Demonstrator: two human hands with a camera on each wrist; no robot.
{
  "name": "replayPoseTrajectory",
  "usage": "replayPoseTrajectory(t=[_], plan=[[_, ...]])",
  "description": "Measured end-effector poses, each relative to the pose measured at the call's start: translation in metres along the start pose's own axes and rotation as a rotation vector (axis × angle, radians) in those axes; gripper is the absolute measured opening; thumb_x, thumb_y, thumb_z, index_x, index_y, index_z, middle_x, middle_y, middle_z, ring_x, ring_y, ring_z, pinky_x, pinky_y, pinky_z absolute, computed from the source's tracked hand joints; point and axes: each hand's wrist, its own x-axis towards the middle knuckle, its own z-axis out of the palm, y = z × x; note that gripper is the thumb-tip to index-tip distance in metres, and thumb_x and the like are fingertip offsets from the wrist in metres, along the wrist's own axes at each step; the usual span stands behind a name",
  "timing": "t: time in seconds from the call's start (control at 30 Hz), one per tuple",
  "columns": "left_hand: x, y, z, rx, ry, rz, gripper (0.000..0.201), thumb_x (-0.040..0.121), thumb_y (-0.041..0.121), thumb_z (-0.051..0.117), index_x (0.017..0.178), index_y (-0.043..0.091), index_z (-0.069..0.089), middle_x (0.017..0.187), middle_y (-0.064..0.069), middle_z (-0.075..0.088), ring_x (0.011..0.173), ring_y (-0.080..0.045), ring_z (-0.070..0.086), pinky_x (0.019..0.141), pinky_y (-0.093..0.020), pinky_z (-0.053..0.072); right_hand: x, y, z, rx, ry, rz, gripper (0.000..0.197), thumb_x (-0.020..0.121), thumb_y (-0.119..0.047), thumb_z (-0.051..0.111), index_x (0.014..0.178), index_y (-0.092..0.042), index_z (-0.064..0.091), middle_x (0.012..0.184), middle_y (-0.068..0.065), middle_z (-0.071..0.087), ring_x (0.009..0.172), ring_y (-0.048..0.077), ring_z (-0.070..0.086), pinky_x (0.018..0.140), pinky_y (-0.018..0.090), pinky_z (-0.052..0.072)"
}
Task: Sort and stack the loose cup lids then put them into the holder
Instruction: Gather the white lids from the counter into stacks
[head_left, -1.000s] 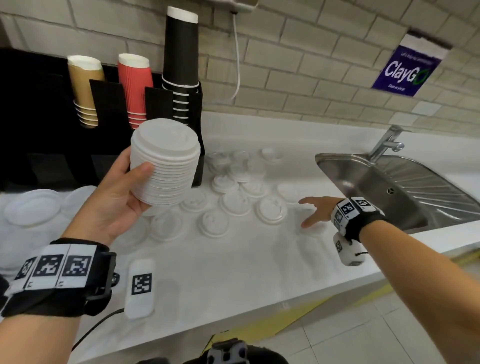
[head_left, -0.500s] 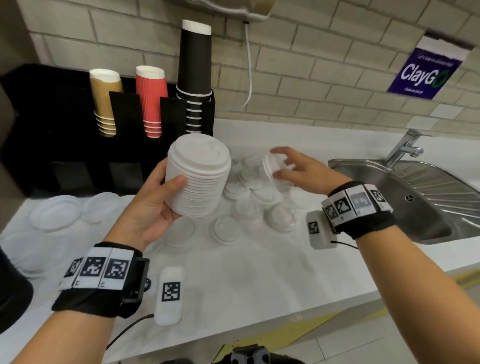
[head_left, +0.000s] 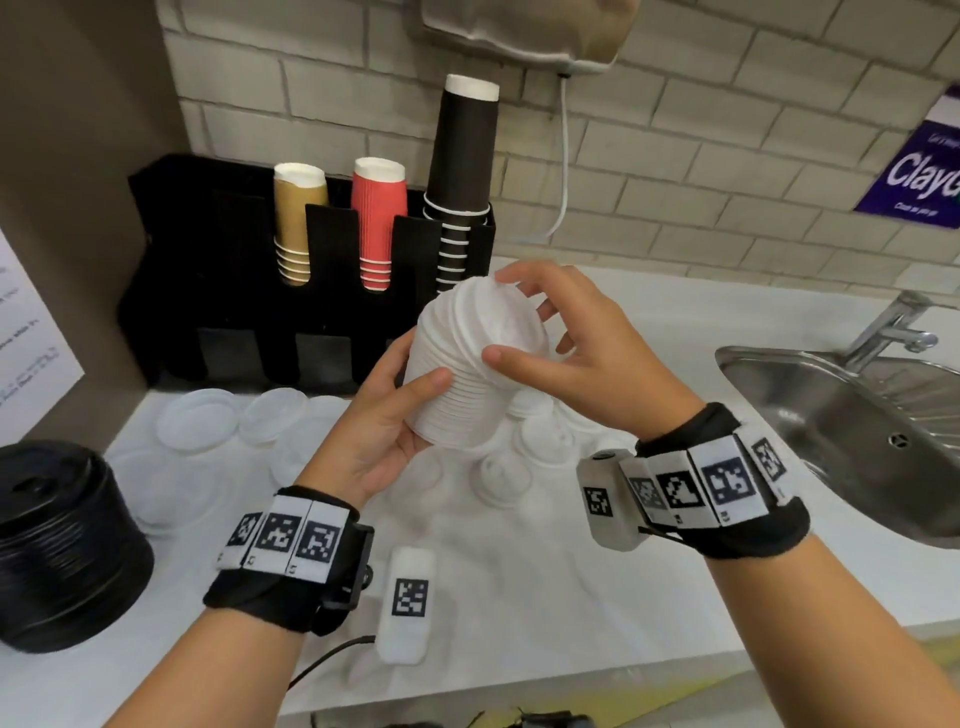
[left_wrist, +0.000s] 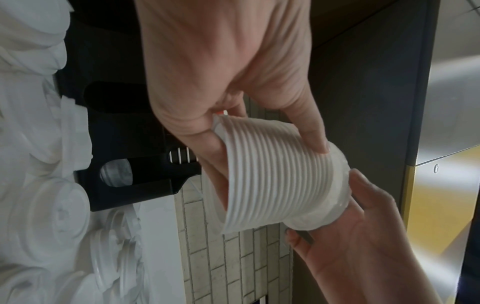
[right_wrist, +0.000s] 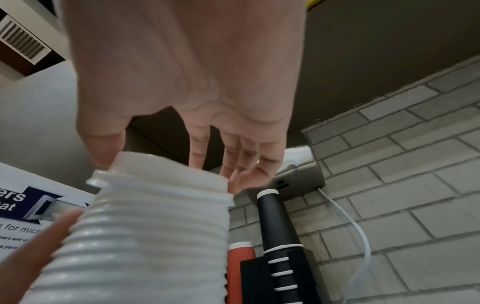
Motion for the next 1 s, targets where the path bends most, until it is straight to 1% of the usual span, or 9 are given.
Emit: replayPoseTrajectory(t=[0.1,0.2,0.27,0.43,0.63,0.73,0.83,0.9,1.0], plan=[[0.000,-0.001,-0.003,0.004,-0.007,-0.011,0.073,0.061,0.034,0.082,0.129,0.034,0.058,0.128,-0.002,0.064,0.113,-0.022,0.066,0.073,-0.032,0.058,0.006,-0.001,0.001,-0.021,-0.048,0.020,0.045,0.083,-0.040,0.069,0.123,-0.030,0.053,0.120,-0.008,0.053,0.104,0.000,0.047,0.079,0.008,0.033],[-0.001,-0.002,-0.005,0.025,-0.036,-0.026,0.086,0.049,0.040,0.094,0.128,0.035,0.059,0.124,-0.001,0.066,0.109,-0.020,0.067,0.072,-0.031,0.058,0.014,-0.003,-0.001,-0.029,-0.107,0.027,0.039,0.084,-0.035,0.068,0.122,-0.030,0.057,0.118,-0.003,0.056,0.106,0.011,0.050,0.080,0.017,0.036],[0.000,-0.003,-0.006,0.029,-0.048,-0.026,0.092,0.045,0.042,0.095,0.129,0.035,0.058,0.124,-0.001,0.066,0.109,-0.020,0.068,0.072,-0.031,0.058,0.018,-0.004,-0.002,-0.031,-0.136,0.017,0.038,0.085,-0.031,0.067,0.122,-0.029,0.059,0.118,-0.005,0.058,0.103,0.007,0.050,0.078,0.014,0.035],[0.001,-0.004,-0.008,-0.016,-0.030,-0.026,0.062,0.073,0.024,0.074,0.131,0.033,0.056,0.129,-0.004,0.063,0.109,-0.020,0.067,0.072,-0.031,0.058,0.020,-0.002,0.001,-0.013,-0.141,-0.003,0.041,0.084,-0.029,0.070,0.123,-0.026,0.058,0.120,-0.013,0.057,0.099,-0.003,0.049,0.076,0.003,0.034],[0.003,-0.006,-0.008,-0.032,-0.022,-0.033,0.060,0.067,0.027,0.081,0.123,0.037,0.062,0.116,0.004,0.070,0.107,-0.018,0.068,0.073,-0.031,0.058,0.020,-0.001,0.002,-0.037,-0.151,-0.006,0.049,0.081,-0.042,0.070,0.126,-0.030,0.055,0.121,-0.011,0.056,0.102,-0.002,0.049,0.078,0.002,0.034],[0.003,-0.005,-0.010,-0.029,-0.023,-0.027,0.082,0.052,0.037,0.094,0.126,0.034,0.060,0.115,0.005,0.071,0.106,-0.015,0.069,0.072,-0.030,0.058,0.019,0.010,-0.006,0.053,-0.116,0.074,0.058,0.078,-0.060,0.056,0.130,-0.035,0.051,0.124,-0.014,0.053,0.108,-0.007,0.048,0.080,-0.002,0.035],[0.003,-0.002,-0.015,-0.051,0.001,0.001,0.102,0.039,0.043,0.098,0.131,0.029,0.056,0.120,0.003,0.069,0.110,-0.017,0.068,0.074,-0.030,0.059,0.016,0.052,-0.019,0.066,-0.089,0.247,0.040,0.089,-0.053,0.051,0.123,-0.033,0.057,0.122,-0.009,0.059,0.102,-0.010,0.052,0.079,0.000,0.037],[0.002,0.001,-0.020,-0.058,0.009,0.017,0.102,0.040,0.043,0.098,0.132,0.030,0.056,0.124,0.002,0.068,0.113,-0.018,0.066,0.076,-0.032,0.059,0.011,0.094,-0.020,-0.160,-0.275,0.444,0.038,0.091,-0.048,0.055,0.125,-0.031,0.056,0.123,-0.004,0.059,0.108,0.002,0.055,0.086,0.013,0.039],[0.001,0.006,-0.028,-0.060,0.011,0.036,0.097,0.042,0.043,0.097,0.130,0.031,0.057,0.129,0.001,0.066,0.117,-0.020,0.064,0.078,-0.033,0.059,-0.012,0.152,-0.006,-0.491,-0.666,0.730,0.067,0.081,-0.051,0.069,0.138,-0.030,0.042,0.137,0.005,0.046,0.124,0.024,0.047,0.102,0.034,0.038]])
